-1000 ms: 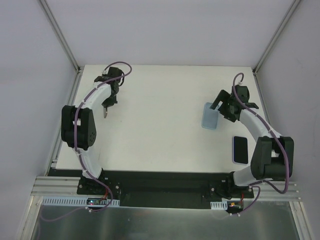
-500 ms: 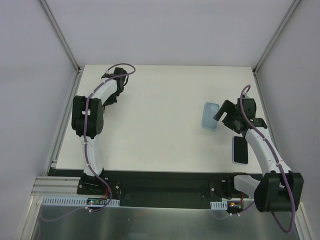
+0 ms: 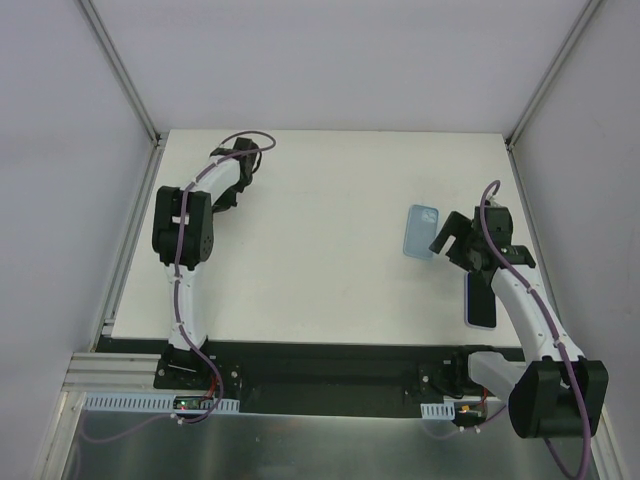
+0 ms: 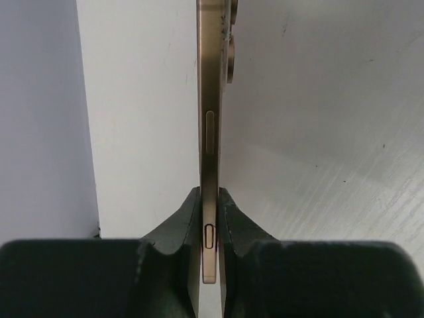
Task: Take the phone out of the phone case
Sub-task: Place the phone at the center of the board.
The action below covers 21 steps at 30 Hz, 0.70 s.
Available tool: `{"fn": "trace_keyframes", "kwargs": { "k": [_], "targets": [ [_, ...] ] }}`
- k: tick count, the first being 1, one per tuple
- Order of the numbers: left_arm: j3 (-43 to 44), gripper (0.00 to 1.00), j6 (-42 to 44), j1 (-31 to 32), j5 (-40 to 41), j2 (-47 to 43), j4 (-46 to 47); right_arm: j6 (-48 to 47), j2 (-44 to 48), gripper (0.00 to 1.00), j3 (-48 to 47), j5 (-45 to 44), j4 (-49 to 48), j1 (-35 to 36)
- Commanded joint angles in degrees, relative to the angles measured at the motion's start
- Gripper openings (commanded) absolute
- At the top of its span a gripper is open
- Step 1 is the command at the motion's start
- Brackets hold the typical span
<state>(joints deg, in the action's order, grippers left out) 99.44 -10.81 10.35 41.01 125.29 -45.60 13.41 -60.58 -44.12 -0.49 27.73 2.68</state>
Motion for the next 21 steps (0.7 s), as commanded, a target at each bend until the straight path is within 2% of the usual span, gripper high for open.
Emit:
{"fn": "trace_keyframes", "kwargs": {
  "k": [1,4,6,7,10,14,18,21],
  "targets": [
    [2.34,0.14,0.53,0.55,0.39,0.83,-1.68,-0.84,0.9,0.96,0.35,-1.53,0.84,0.31],
    [2.6,0.39,0.17,0.55,-1.28,1.27,-1.59,-0.84,0.72,0.96,0.17,-1.44,0.75,0.31],
    [2.78,0.43,0.26,0.64,-2.25,1.27,-1.59,-0.84,0.55,0.96,0.0,-1.44,0.75,0.4],
    [2.87,0.5,0.26,0.64,-2.52,1.09,-1.51,-1.1,0.55,0.96,-0.09,-1.35,0.75,0.31],
    [3.3,0.58,0.0,0.72,-4.7,0.92,-1.59,-1.37,0.37,0.96,-0.53,-1.44,1.45,0.4],
    [3.83,0.77,-0.44,1.25,-7.08,-1.01,-1.68,-2.16,2.04,0.96,-1.23,-4.25,4.6,0.57],
    [4.89,0.86,-0.44,1.34,-9.63,-2.86,-2.03,-3.74,2.39,0.96,-3.34,-11.43,10.58,0.4],
    [5.06,0.88,-1.49,1.34,-12.79,-4.97,-2.56,-4.27,3.71,0.96,-3.87,-14.62,14.46,-0.3]
  ]
}}
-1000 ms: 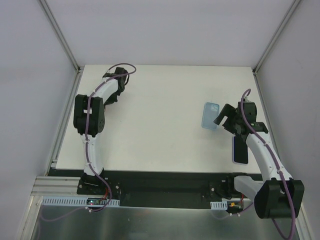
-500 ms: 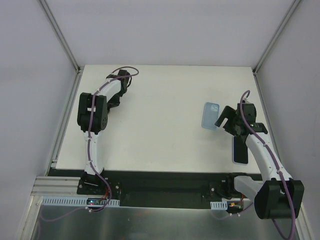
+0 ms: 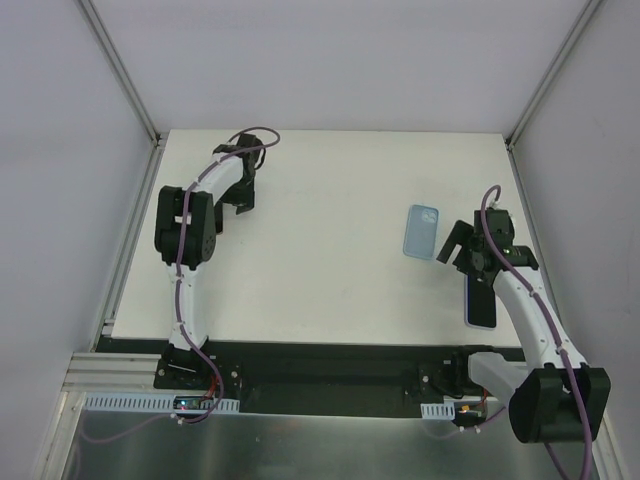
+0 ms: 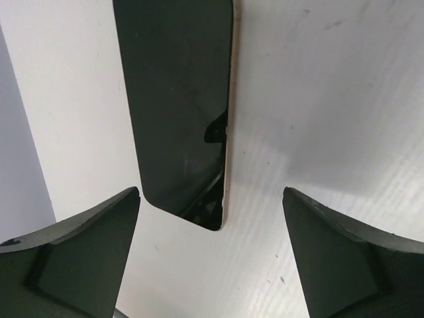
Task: Take the phone out of the phone case
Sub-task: Place the phone at the center of the board.
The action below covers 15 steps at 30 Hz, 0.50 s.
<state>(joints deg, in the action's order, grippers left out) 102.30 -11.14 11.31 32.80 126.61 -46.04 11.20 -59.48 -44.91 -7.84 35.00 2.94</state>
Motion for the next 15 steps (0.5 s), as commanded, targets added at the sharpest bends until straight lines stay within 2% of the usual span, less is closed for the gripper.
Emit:
{"fn": "trace_keyframes", "kwargs": {
  "k": [1,5,9,15],
  "targets": [
    [1.77,0.88,-1.6,0.38,-5.54,-7.15,-2.56,-1.97,3.14,0.96,-2.91,-7.8,7.79,-1.0],
    [-1.83,0.89,-3.89,0.73,-12.48,-14.96,-2.47,-1.45,7.0,0.96,-0.28,-5.97,9.03,-5.21],
    [-7.28,0.9,-5.82,2.31,-20.47,-22.09,-1.86,-2.41,6.14,0.96,1.22,2.27,9.47,-12.93],
    [-18.44,0.9,-8.63,11.79,-24.52,-31.32,2.17,-2.76,2.62,0.96,2.46,6.0,9.64,-18.67]
  ]
}}
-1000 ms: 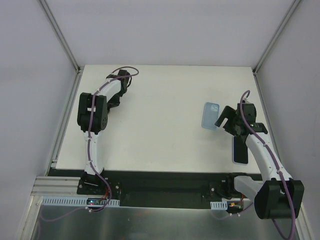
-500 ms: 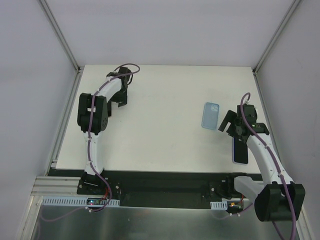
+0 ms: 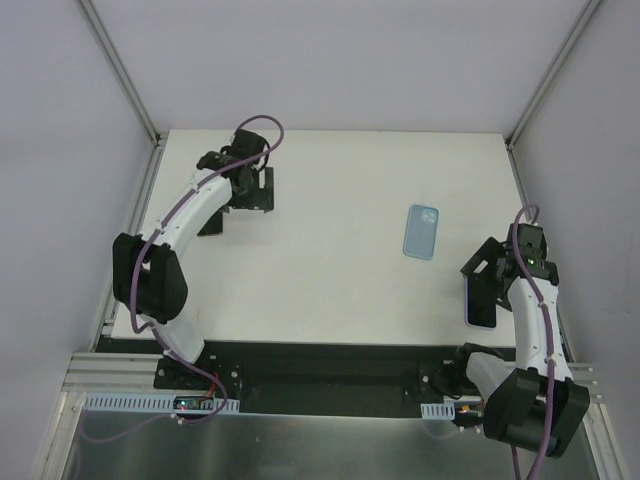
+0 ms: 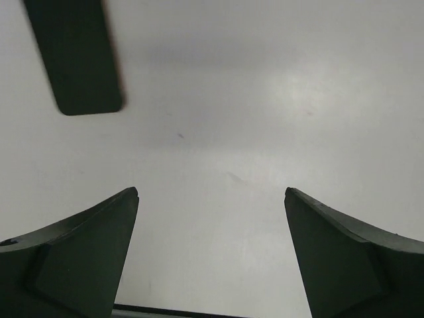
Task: Take the phone out of the phone case
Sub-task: Place the phone at the center of the board, then pick up the phone at the center of the board.
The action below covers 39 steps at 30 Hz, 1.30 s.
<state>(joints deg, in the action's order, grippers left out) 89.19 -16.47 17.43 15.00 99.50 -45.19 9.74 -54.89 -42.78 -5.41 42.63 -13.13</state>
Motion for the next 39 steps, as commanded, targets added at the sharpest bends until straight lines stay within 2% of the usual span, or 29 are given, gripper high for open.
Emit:
{"fn": "trace_keyframes", "kwargs": {
  "k": [1,5,9,20,30,39],
  "targets": [
    [-7.25,0.9,-4.0,6.64,-7.79,-4.84,1.77,-1.39,-2.58,0.96,0.07,3.3,1.93,-2.87],
    [-11.75,0.9,-6.47,11.82,-14.81,-8.18,5.37,-2.26,-6.79,0.96,-2.99,-0.38,2.72,-3.4],
    [-14.92,0.9,-8.05,14.38,-19.65,-10.03,8.36,-4.81,-11.19,0.96,-5.81,-4.16,2.81,-3.4],
    [-19.22,0.91,-7.44,15.0,-21.33,-14.95,10.12,-5.17,-20.16,0.96,-6.79,-9.27,-1.23,-3.4],
    [-20.72,0.94,-6.56,15.0,-21.77,-16.45,10.91,-3.68,-28.16,0.96,-5.65,-0.32,-6.5,-5.77],
    [-20.19,0.94,-5.86,15.0,-21.86,-15.66,10.91,0.72,-26.76,0.96,-2.75,11.81,-9.59,-5.51]
  ]
}}
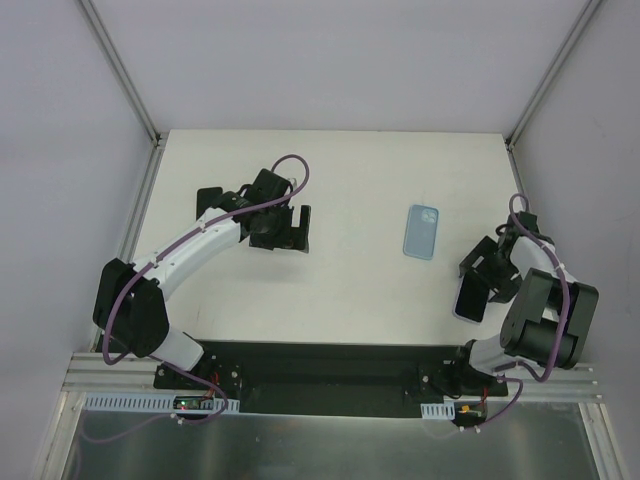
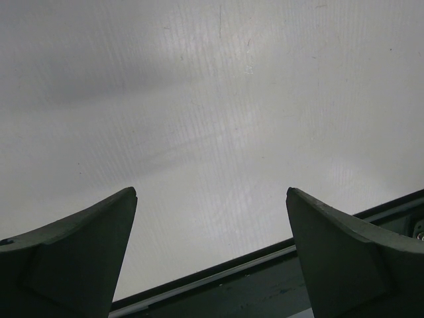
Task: Take the phone out of the phone case
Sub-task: Pick up the phone at the center of the board.
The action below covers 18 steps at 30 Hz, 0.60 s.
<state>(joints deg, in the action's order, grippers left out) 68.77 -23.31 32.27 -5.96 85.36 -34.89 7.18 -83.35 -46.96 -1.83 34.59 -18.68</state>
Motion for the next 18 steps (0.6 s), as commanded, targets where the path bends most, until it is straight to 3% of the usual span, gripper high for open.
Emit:
{"fn": "trace_keyframes", "kwargs": {
  "k": [1,6,14,18],
  "targets": [
    [0.22,0.94,0.99,0.16,-0.99,-1.43,0.7,3.54,2.22,0.96,2.3,8.85,-1.89,0.57],
    [0.66,0.94,1.16,0.16,-1.43,-1.34,0.97,4.24,3.02,0.96,3.8,9.13,-1.28,2.85],
    [0.75,0.94,1.69,0.16,-2.13,-1.43,0.79,8.28,-1.02,0.96,1.0,-6.06,4.43,6.9],
    [0.57,0.94,2.04,0.16,-2.04,-1.95,0.79,10.31,-2.87,0.98,-0.41,-8.02,5.41,8.22]
  ]
}}
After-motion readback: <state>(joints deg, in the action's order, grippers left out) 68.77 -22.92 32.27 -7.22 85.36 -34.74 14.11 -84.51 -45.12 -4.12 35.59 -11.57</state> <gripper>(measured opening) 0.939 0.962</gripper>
